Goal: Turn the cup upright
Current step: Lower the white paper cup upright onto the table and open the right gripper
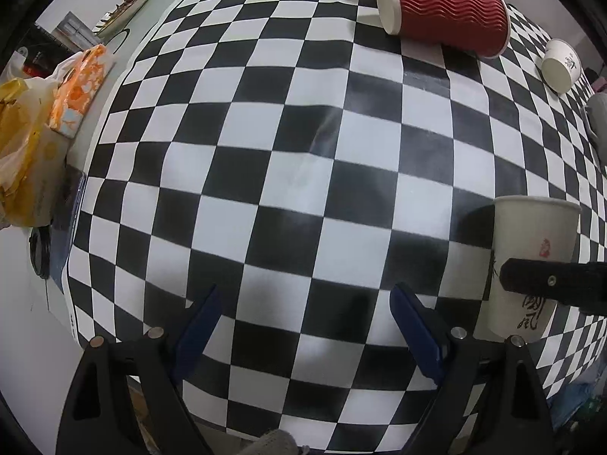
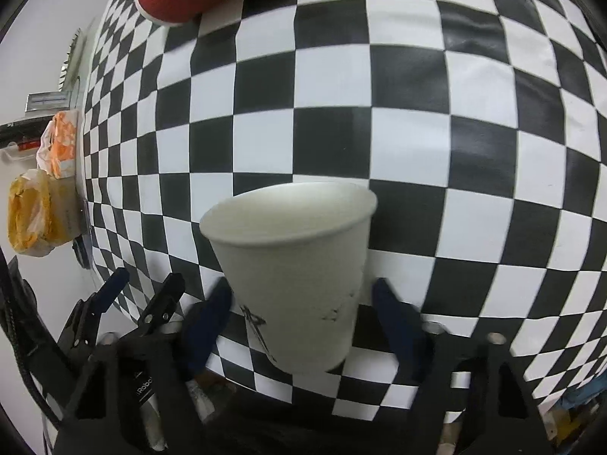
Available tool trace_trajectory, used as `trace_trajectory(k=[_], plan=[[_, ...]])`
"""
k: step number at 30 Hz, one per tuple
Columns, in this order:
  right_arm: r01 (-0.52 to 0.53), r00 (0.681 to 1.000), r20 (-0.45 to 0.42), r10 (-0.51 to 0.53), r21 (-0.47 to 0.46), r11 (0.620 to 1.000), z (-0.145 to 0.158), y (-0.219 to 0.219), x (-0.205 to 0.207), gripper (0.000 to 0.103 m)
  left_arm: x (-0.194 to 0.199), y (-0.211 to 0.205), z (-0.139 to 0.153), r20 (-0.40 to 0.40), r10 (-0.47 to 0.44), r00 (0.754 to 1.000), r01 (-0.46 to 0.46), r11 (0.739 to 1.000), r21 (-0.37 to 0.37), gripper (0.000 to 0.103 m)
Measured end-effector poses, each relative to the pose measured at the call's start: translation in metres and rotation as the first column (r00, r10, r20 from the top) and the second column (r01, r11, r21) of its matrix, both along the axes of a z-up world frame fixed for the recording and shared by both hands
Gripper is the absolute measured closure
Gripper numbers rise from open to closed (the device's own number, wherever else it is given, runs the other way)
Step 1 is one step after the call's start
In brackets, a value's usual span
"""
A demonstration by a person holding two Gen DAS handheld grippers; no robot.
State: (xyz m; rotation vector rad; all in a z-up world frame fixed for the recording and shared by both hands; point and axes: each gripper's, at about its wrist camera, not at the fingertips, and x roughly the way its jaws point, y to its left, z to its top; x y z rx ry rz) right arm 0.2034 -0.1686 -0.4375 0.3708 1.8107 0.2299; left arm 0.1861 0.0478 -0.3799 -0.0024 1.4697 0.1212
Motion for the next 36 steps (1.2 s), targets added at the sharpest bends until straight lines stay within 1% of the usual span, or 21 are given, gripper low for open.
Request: trace_trajectory(k=[3, 5, 6, 9, 11, 13, 15, 16, 18, 19, 20, 21, 24, 28, 30, 31, 32, 33, 34, 36], plan=[[0.062, 0.992, 0.106, -0.062, 0.003, 0.998, 0.015, -0.011, 0.003, 0.038, 0.01, 0.002, 0.002, 0.01, 0.004, 1.0, -0.004, 1.0, -0.018, 0.013], [0.111, 0.976, 0.187, -0.111, 0.008, 0.994, 0.026, -0.021, 0.007, 0.038, 0.021, 0.005, 0.006, 0.018, 0.01, 1.0, -0.01, 1.0, -0.029, 0.013], [0.136, 0.962, 0.237, -0.133, 0.007, 0.991, 0.033, -0.028, 0.01, 0.038, 0.026, 0.005, 0.007, 0.021, 0.013, 1.0, -0.012, 0.999, -0.034, 0.013], [0.195, 0.904, 0.391, -0.175, -0.011, 0.981, 0.048, -0.046, 0.018, 0.038, 0.044, -0.001, 0.007, 0.031, 0.018, 0.999, -0.017, 0.999, -0.039, 0.013], [0.226, 0.853, 0.488, -0.185, -0.026, 0.974, 0.053, -0.053, 0.022, 0.039, 0.053, -0.002, 0.004, 0.032, 0.018, 0.999, -0.017, 0.999, -0.041, 0.013], [0.247, 0.804, 0.567, -0.18, -0.043, 0.968, 0.053, -0.057, 0.025, 0.039, 0.059, -0.001, 0.001, 0.032, 0.017, 0.999, -0.015, 0.999, -0.042, 0.013], [0.26, 0.761, 0.627, -0.166, -0.06, 0.964, 0.05, -0.061, 0.024, 0.039, 0.066, -0.001, -0.001, 0.027, 0.015, 1.0, -0.013, 0.999, -0.045, 0.013], [0.26, 0.746, 0.648, -0.154, -0.071, 0.963, 0.048, -0.061, 0.023, 0.039, 0.068, 0.0, -0.003, 0.025, 0.012, 1.0, -0.011, 0.999, -0.048, 0.013], [0.255, 0.726, 0.677, -0.122, -0.1, 0.962, 0.041, -0.054, 0.017, 0.039, 0.071, 0.003, -0.009, 0.025, 0.0, 1.0, 0.001, 0.999, -0.049, 0.013], [0.25, 0.709, 0.698, -0.101, -0.115, 0.961, 0.042, -0.054, 0.013, 0.039, 0.07, 0.002, -0.009, 0.026, -0.005, 1.0, 0.007, 0.999, -0.048, 0.013], [0.241, 0.703, 0.707, -0.08, -0.13, 0.962, 0.042, -0.05, 0.01, 0.039, 0.069, 0.002, -0.009, 0.027, -0.013, 1.0, 0.014, 0.999, -0.05, 0.013], [0.233, 0.7, 0.711, -0.061, -0.146, 0.961, 0.042, -0.045, 0.007, 0.039, 0.059, -0.009, -0.005, 0.029, -0.016, 0.999, 0.018, 0.999, -0.049, 0.013], [0.218, 0.702, 0.711, -0.031, -0.174, 0.96, 0.041, -0.038, -0.001, 0.039, 0.054, -0.014, -0.006, 0.028, -0.033, 0.999, 0.035, 0.998, -0.045, 0.013], [0.212, 0.722, 0.692, -0.015, -0.2, 0.957, 0.039, -0.034, -0.012, 0.038, 0.047, -0.017, -0.006, 0.035, -0.044, 0.998, 0.045, 0.998, -0.051, 0.013], [0.217, 0.739, 0.673, -0.015, -0.217, 0.952, 0.038, -0.034, -0.017, 0.036, 0.044, -0.018, -0.004, 0.047, -0.05, 0.998, 0.053, 0.997, -0.056, 0.013], [0.221, 0.74, 0.673, -0.019, -0.216, 0.951, 0.039, -0.034, -0.02, 0.031, 0.042, -0.02, 0.0, 0.055, -0.055, 0.997, 0.059, 0.997, -0.057, 0.013], [0.22, 0.742, 0.67, -0.022, -0.212, 0.952, 0.04, -0.034, -0.022, 0.022, 0.04, -0.021, 0.002, 0.064, -0.062, 0.996, 0.066, 0.996, -0.055, 0.013], [0.217, 0.747, 0.665, -0.021, -0.213, 0.953, 0.041, -0.033, -0.024, 0.018, 0.039, -0.023, 0.005, 0.079, -0.069, 0.994, 0.073, 0.996, -0.052, 0.013], [0.214, 0.751, 0.66, -0.016, -0.221, 0.952, 0.043, -0.032, -0.027, 0.015, 0.037, -0.024, 0.009, 0.094, -0.074, 0.993, 0.079, 0.996, -0.048, 0.013], [0.205, 0.757, 0.653, 0.004, -0.243, 0.948, 0.048, -0.027, -0.034, 0.014, 0.034, -0.026, 0.019, 0.126, -0.084, 0.989, 0.089, 0.995, -0.034, 0.013]])
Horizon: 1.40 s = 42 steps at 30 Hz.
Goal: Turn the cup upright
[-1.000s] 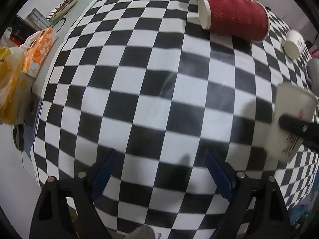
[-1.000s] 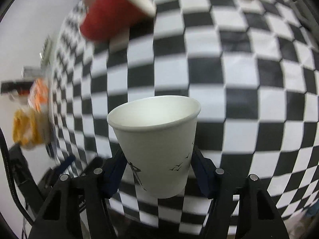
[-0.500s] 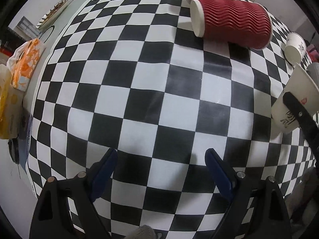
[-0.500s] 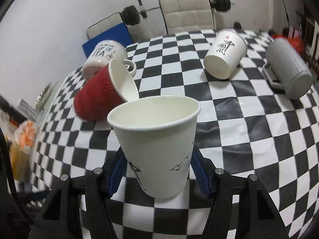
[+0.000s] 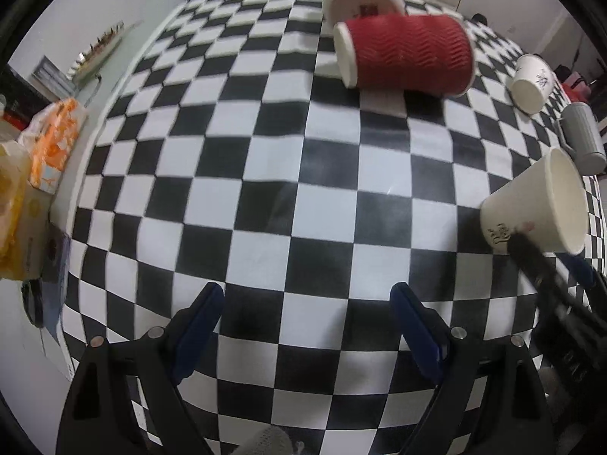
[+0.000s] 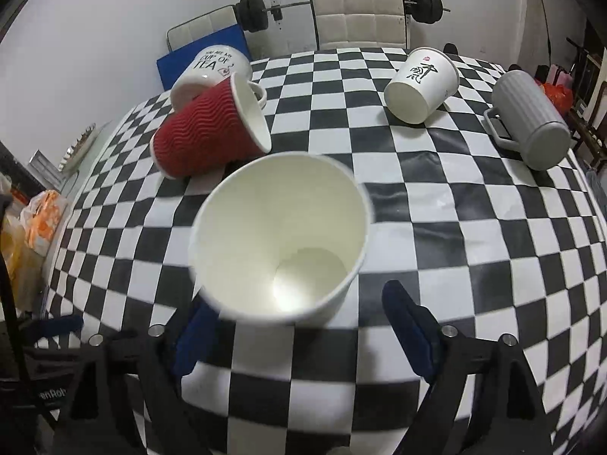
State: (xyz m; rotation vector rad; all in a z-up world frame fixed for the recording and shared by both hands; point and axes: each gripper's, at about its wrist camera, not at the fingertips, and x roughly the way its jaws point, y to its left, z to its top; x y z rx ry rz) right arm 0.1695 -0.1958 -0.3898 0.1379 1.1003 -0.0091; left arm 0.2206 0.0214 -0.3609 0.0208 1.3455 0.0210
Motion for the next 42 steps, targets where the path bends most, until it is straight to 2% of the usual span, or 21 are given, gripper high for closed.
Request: trace_trajectory(k=[3, 4, 6, 10, 18, 22, 27, 33, 39, 42], plan=[[0.006, 1.0, -0.012, -0.007, -0.059, 0.998, 0.009, 0.005, -0.014, 0.012, -0.01, -0.003, 0.016, 0.054, -0.013, 0.998, 0.012, 1.0, 0.014, 0.013], [0.017, 1.0, -0.017, -0.018, -0.071, 0.997, 0.014, 0.005, -0.021, 0.012, -0.013, -0.003, 0.021, 0.069, -0.016, 0.997, 0.015, 1.0, 0.021, 0.008], [0.051, 0.998, -0.024, -0.054, -0.1, 0.994, 0.023, 0.002, -0.032, 0.012, -0.021, -0.003, 0.034, 0.109, -0.028, 0.994, 0.025, 0.999, 0.027, 0.004], [0.145, 0.988, -0.019, -0.151, -0.166, 0.975, 0.055, -0.012, -0.055, 0.012, -0.037, -0.009, 0.063, 0.192, -0.061, 0.98, 0.054, 0.998, 0.042, 0.002], [0.222, 0.974, 0.007, -0.225, -0.183, 0.958, 0.13, -0.033, -0.092, 0.011, -0.073, -0.024, 0.133, 0.286, -0.077, 0.955, 0.08, 0.997, 0.001, 0.001], [0.212, 0.977, 0.001, -0.215, -0.169, 0.963, 0.176, -0.037, -0.118, 0.011, -0.099, -0.034, 0.171, 0.323, -0.078, 0.943, 0.086, 0.996, -0.011, 0.001], [0.18, 0.984, 0.047, -0.174, -0.195, 0.964, 0.233, -0.036, -0.15, 0.011, -0.13, -0.039, 0.218, 0.373, -0.064, 0.926, 0.074, 0.997, -0.013, 0.001], [0.146, 0.988, 0.081, -0.132, -0.199, 0.969, 0.289, -0.032, -0.176, 0.011, -0.159, -0.038, 0.257, 0.423, -0.05, 0.905, 0.054, 0.999, 0.004, 0.001], [0.103, 0.994, 0.049, -0.096, -0.193, 0.976, 0.322, -0.024, -0.19, 0.011, -0.171, -0.032, 0.278, 0.372, -0.009, 0.928, 0.01, 1.0, -0.001, 0.001], [0.088, 0.996, 0.039, -0.082, -0.187, 0.978, 0.334, -0.022, -0.193, 0.011, -0.174, -0.031, 0.288, 0.368, 0.001, 0.93, -0.007, 1.0, 0.013, 0.001]])
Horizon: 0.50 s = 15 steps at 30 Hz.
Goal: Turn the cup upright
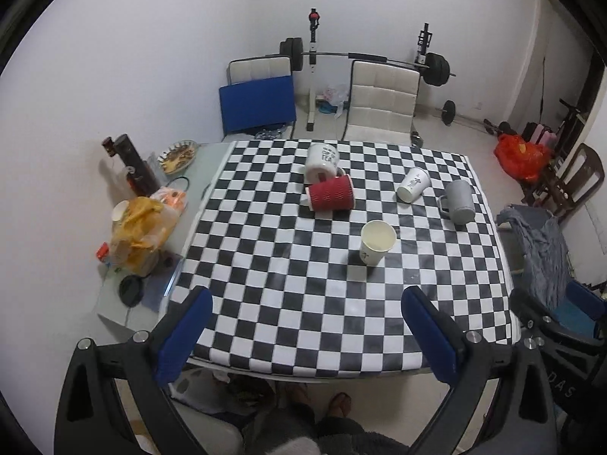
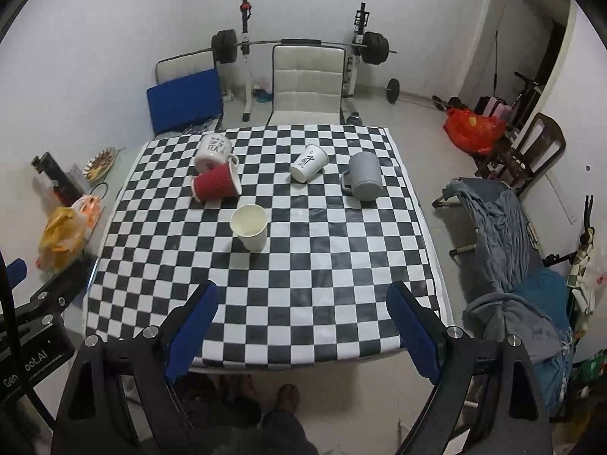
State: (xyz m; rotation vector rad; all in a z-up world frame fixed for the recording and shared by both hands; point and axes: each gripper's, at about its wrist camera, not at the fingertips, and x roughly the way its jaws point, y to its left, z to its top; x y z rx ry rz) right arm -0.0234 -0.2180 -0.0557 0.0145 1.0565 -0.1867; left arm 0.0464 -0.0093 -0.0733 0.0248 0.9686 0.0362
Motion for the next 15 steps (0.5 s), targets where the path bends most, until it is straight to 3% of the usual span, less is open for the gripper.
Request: trace_trajectory(k=[8, 15], plan=[[-0.002, 1.0, 0.003, 0.002, 0.011, 1.0, 0.025, 0.001, 0.003, 0.011, 0.0, 0.005, 0.012, -0.005, 0.026, 1.0, -0.026, 1.0, 0.001, 0.001], [-0.001, 1.0, -0.007, 0.001, -0.003, 1.0, 0.03, 0.004, 0.015, 0.011, 0.006, 0.005, 0.011, -0.026, 0.03, 0.999, -0.03, 1.0, -0.009, 0.001]])
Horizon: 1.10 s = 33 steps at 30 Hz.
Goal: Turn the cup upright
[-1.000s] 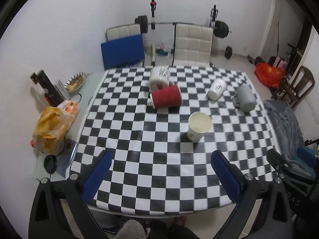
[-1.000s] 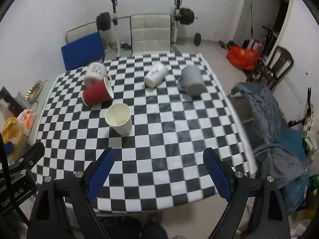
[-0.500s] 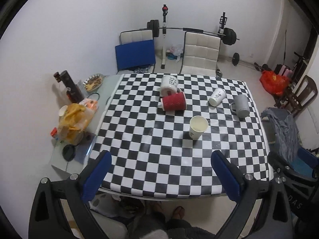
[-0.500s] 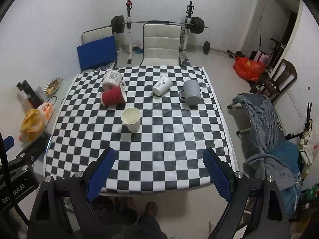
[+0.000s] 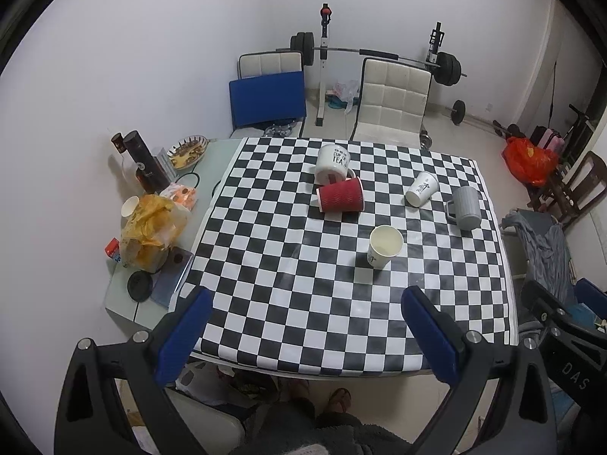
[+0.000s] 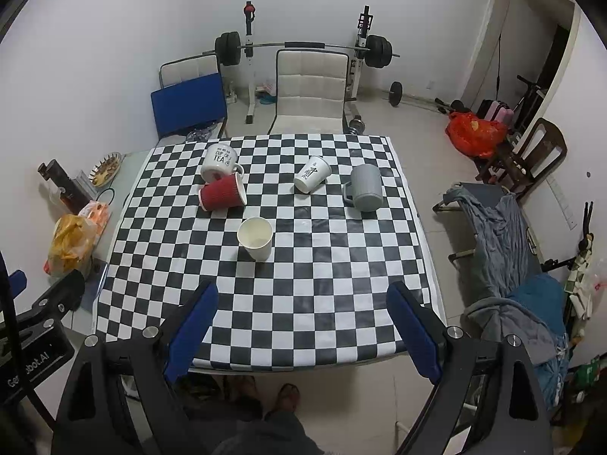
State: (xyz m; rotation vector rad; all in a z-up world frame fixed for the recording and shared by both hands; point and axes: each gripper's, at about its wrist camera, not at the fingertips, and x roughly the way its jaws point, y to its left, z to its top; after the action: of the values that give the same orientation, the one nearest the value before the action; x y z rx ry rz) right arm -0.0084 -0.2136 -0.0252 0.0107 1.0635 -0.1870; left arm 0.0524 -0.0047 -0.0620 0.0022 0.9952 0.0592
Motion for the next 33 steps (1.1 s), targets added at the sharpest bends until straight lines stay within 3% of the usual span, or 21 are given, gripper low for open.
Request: trace_trajectory(k=[17, 33], plan=[[-0.001, 0.998, -0.07, 0.001, 0.007, 1.0, -0.026, 0.001, 0.023, 0.011, 0.004, 0.007, -0.01, -0.033, 0.007, 0.999, -0.007, 1.0, -0.004, 0.001], [-0.001, 0.998, -0.069, 0.001, 0.004, 1.0, -0.025, 0.002, 0.025, 0.011, 0.007, 0.006, -0.018, -0.056, -0.003, 0.998, 0.003, 1.0, -0.011, 0.001]])
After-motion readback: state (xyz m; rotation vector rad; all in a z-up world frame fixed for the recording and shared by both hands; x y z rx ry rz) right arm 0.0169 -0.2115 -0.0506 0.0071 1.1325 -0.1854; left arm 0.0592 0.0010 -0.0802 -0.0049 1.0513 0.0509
